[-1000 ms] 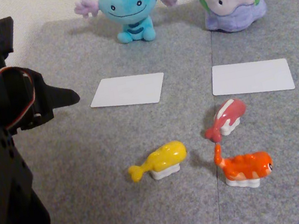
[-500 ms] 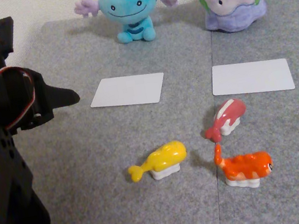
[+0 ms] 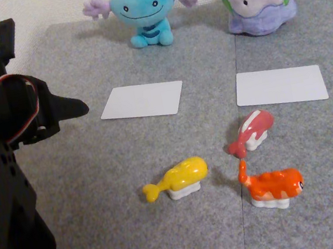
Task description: Wooper wants to eat egg sudhi, and Goomy wants to eat shrimp sushi
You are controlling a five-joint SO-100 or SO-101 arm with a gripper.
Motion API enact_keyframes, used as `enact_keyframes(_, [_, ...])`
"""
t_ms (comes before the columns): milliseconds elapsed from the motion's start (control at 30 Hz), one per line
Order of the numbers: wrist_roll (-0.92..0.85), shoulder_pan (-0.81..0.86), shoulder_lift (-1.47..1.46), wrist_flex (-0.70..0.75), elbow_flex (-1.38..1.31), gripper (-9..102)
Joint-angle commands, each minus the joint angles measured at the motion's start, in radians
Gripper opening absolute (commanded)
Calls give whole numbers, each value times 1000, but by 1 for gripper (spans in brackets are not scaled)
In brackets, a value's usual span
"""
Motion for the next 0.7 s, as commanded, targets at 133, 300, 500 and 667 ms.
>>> enact_keyframes(133, [-6,6,8,3,6,32])
enact_keyframes(300, [-6,6,8,3,6,32])
enact_keyframes(500, [-8,-6,8,3,6,32])
enact_keyframes(667, [5,-8,8,5,6,32])
